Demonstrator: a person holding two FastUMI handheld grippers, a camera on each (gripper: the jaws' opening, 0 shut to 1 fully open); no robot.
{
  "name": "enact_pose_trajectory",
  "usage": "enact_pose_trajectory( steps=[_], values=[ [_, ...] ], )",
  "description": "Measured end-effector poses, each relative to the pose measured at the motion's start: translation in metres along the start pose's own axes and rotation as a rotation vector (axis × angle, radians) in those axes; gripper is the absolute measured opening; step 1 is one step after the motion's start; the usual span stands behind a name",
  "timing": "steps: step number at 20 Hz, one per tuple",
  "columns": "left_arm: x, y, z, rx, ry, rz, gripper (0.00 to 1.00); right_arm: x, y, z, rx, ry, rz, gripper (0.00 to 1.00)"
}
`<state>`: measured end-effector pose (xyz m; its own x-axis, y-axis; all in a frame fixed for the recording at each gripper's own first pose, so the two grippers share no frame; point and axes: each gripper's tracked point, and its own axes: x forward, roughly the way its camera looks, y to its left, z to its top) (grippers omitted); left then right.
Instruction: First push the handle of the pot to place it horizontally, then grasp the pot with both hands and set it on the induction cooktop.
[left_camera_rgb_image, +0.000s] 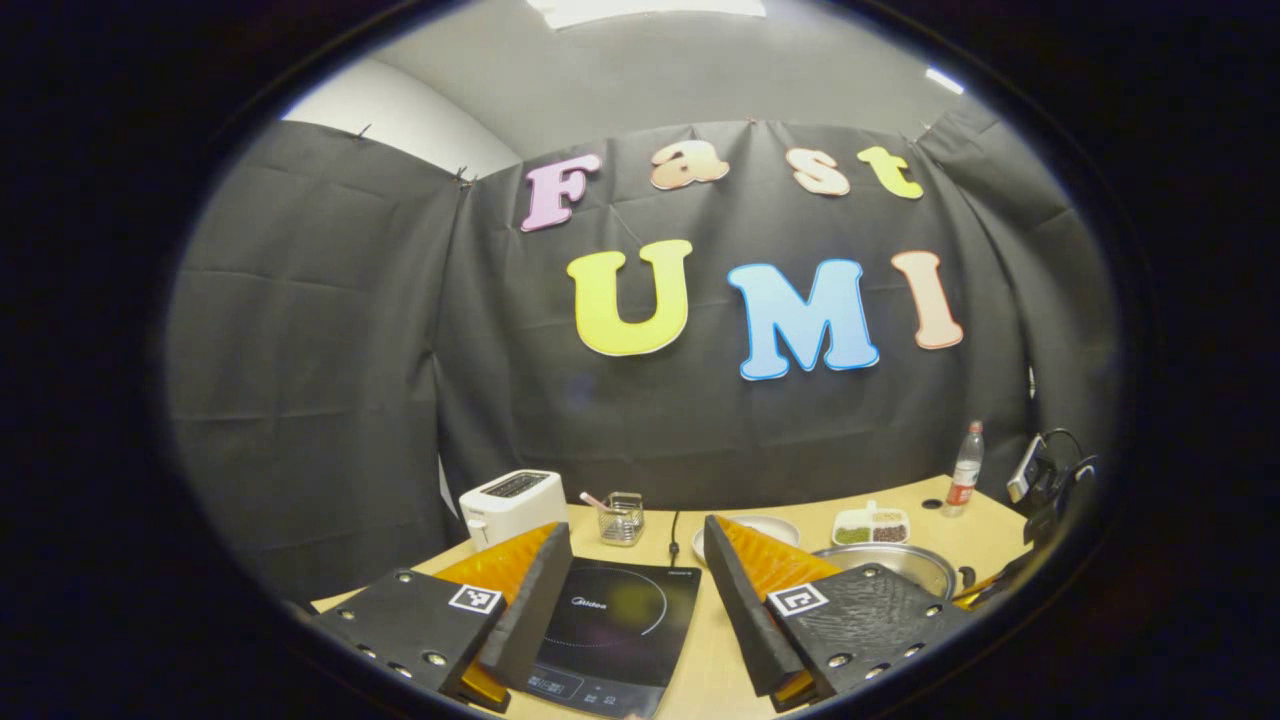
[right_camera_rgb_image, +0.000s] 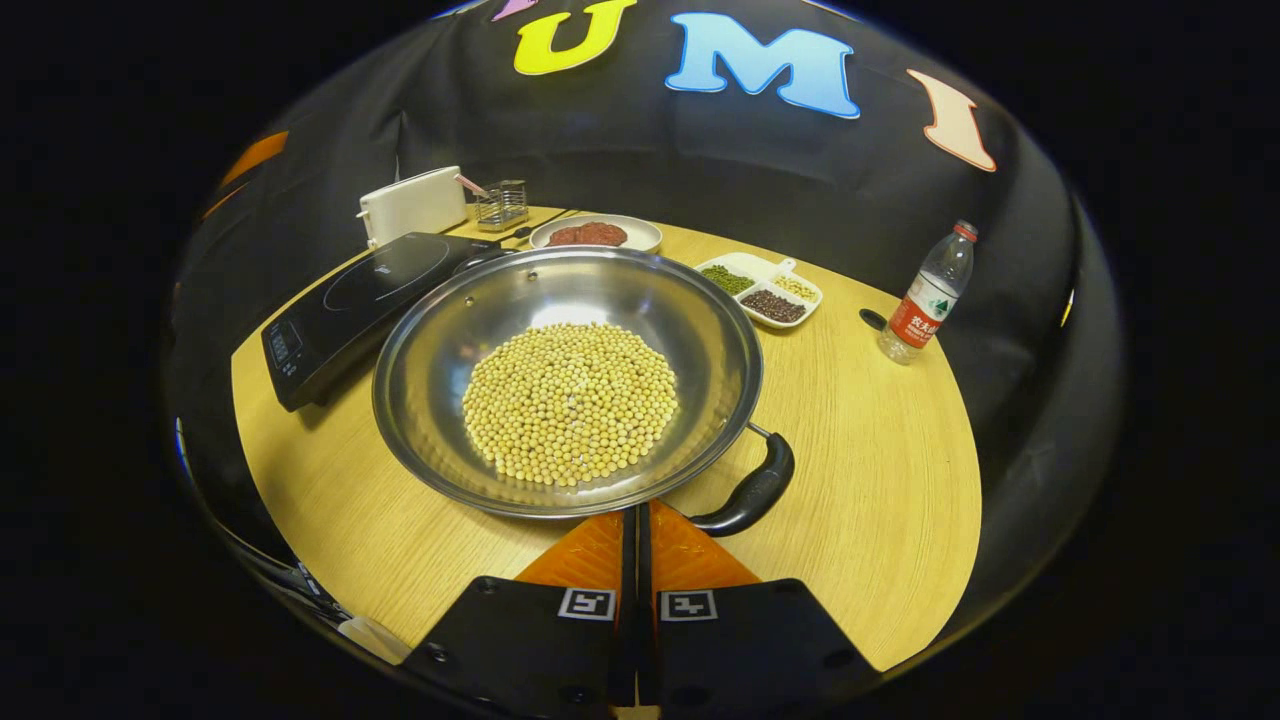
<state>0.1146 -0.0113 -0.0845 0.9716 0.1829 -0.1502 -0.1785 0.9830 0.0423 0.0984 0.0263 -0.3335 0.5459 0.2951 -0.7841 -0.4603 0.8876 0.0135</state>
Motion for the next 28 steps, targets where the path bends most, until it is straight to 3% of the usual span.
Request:
enact_pose_trajectory(
  steps=[16, 22, 23, 27, 28],
  values=[
    [0.002, -0.012, -0.031, 0.014, 0.058, -0.018, 0.84, 0.019, -0.05, 0.029, 0.136, -0.06, -0.139, 0.02],
    [0.022, -0.027, -0.041, 0.003, 0.069, -0.077, 0.78, -0.02, -0.064, 0.068, 0.19, -0.23, -0.211, 0.05],
    [0.027, -0.03, -0.042, 0.001, 0.068, -0.094, 0.78, -0.027, -0.066, 0.075, 0.201, -0.26, -0.22, 0.11],
    [0.05, -0.047, -0.059, -0.003, 0.107, -0.178, 0.81, -0.043, -0.07, 0.097, 0.197, -0.33, -0.246, 0.99],
    [0.057, -0.052, -0.063, -0.007, 0.12, -0.198, 0.78, -0.045, -0.069, 0.101, 0.194, -0.339, -0.248, 0.95]
  ],
)
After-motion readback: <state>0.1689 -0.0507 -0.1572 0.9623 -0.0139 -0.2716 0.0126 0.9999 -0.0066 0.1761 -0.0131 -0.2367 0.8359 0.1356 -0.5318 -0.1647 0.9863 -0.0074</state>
